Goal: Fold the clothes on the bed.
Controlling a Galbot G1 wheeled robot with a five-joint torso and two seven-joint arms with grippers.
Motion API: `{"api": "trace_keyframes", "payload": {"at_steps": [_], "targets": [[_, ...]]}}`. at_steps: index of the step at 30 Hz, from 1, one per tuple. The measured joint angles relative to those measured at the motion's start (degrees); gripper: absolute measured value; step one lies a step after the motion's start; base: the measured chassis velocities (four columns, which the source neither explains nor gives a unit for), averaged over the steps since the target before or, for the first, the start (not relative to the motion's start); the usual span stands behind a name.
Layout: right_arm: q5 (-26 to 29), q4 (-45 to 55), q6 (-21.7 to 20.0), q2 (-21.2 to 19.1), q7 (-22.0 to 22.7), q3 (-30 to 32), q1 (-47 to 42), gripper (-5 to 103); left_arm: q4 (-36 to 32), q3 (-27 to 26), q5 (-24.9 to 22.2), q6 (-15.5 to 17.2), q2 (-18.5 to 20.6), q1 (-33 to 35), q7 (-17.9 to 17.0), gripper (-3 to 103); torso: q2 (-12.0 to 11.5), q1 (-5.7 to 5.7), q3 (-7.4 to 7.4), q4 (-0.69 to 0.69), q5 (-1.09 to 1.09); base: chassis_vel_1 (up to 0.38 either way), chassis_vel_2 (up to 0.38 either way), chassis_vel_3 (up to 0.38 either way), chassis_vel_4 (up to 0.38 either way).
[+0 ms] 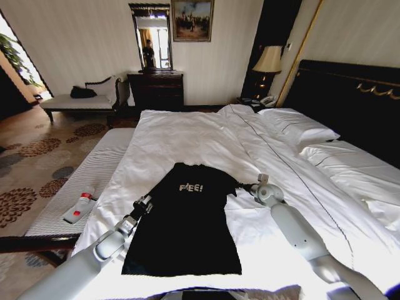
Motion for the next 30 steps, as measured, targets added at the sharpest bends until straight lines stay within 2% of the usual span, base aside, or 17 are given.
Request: {"api": "trace_keyframes", "payload": {"at_steps": [3,4,8,11,13,16,18,19,22,24,28,29,30], "targets": [[-0.01,-0.09,0.00,0.03,-0.02,-0.11,0.18,0,0.80,1.85,-1.02,0.44,-0.85,-1.72,0.14,67,0.00,0.00,0.00,0.00,-0.02,0.000,0.000,0.000,0.000],[-0.01,-0.09,0.00,0.03,-0.02,-0.11,0.18,0,0.80,1.85,-1.02,0.44,-0.85,-1.72,0.14,67,0.00,0.00,0.00,0.00,-0.02,0.000,0.000,0.000,0.000],[0.02,-0.32,0.01,-0.11,-0.03,-0.26,0.33,0,2.78,6.21,-1.26,0.86,-1.96,-5.76,0.25,88,0.00,0.00,0.00,-0.01,-0.01,0.000,0.000,0.000,0.000],[0.03,-0.32,0.01,-0.15,-0.02,-0.29,0.31,0,4.04,8.10,-1.28,1.02,-2.48,-7.57,0.25,90,0.00,0.00,0.00,-0.01,-0.01,0.000,0.000,0.000,0.000],[0.07,-0.33,0.01,-0.23,-0.01,-0.27,0.28,0,4.81,8.88,-1.38,1.20,-2.67,-8.48,0.19,80,0.00,0.01,0.01,0.00,-0.01,0.000,0.000,0.000,0.000],[0.11,-0.43,0.01,-0.37,-0.01,-0.13,0.28,0,5.16,8.98,-1.89,1.36,-2.57,-8.73,0.07,75,0.00,0.00,0.00,0.00,-0.01,0.000,0.000,0.000,0.000],[0.12,-0.72,0.03,-0.48,-0.15,0.05,0.28,0,5.45,8.64,-2.18,1.26,-2.26,-8.68,0.07,64,0.00,0.00,0.00,0.02,0.01,0.000,0.000,0.000,0.000],[0.12,-0.72,0.03,-0.48,-0.15,0.05,0.28,0,5.45,8.64,-2.18,1.26,-2.26,-8.68,0.07,64,0.00,0.00,0.00,0.02,0.01,0.000,0.000,0.000,0.000],[0.10,-0.95,0.11,-0.50,-0.36,0.14,0.29,0,6.10,8.51,-2.62,1.08,-2.68,-8.73,0.07,47,-0.01,0.00,0.00,0.02,-0.01,0.000,0.000,0.000,0.000],[0.10,-0.97,0.12,-0.50,-0.40,0.15,0.30,0,6.41,8.63,-2.66,1.06,-3.03,-8.85,0.10,47,0.00,0.01,0.00,0.01,0.00,0.000,0.000,0.000,0.000],[0.19,-0.93,0.13,-0.71,-0.42,0.22,0.31,0,8.10,9.30,-2.58,1.05,-4.62,-9.37,0.21,26,0.00,0.00,0.00,0.01,0.00,0.000,0.000,0.000,0.000],[0.19,-0.93,0.13,-0.71,-0.42,0.22,0.31,0,8.10,9.30,-2.58,1.05,-4.62,-9.37,0.21,26,0.00,0.00,0.00,0.01,0.00,0.000,0.000,0.000,0.000],[0.27,-0.88,0.14,-0.89,-0.43,0.27,0.31,0,8.49,9.36,-2.53,1.04,-4.96,-9.54,0.21,20,0.00,0.00,0.00,0.00,0.00,0.000,0.000,0.000,0.000]]}}
